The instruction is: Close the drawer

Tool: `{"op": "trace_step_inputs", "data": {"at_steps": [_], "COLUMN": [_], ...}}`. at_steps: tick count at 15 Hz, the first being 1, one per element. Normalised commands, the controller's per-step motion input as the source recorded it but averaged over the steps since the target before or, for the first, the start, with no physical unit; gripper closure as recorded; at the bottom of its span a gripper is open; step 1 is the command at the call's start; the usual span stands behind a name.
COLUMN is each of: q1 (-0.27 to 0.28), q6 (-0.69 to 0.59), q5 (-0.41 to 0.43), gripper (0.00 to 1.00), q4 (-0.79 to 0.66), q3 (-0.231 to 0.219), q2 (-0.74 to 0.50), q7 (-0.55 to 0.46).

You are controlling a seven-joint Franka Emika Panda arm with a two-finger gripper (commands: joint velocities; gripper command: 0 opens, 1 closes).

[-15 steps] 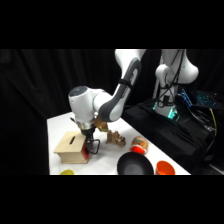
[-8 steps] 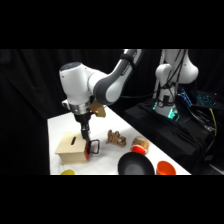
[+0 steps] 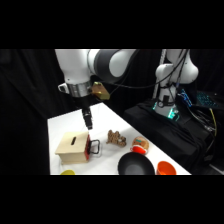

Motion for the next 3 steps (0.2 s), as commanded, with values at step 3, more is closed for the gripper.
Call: {"op": "trace_step_inputs", "data": {"at_steps": [3], "q1": [-0.106], "q6": [-0.23], "q5": [0.026], "gripper": [0.00], "q4": [-0.19], "q3": [0.109], "q2": [-0.30], "q7": [-0.22]}}
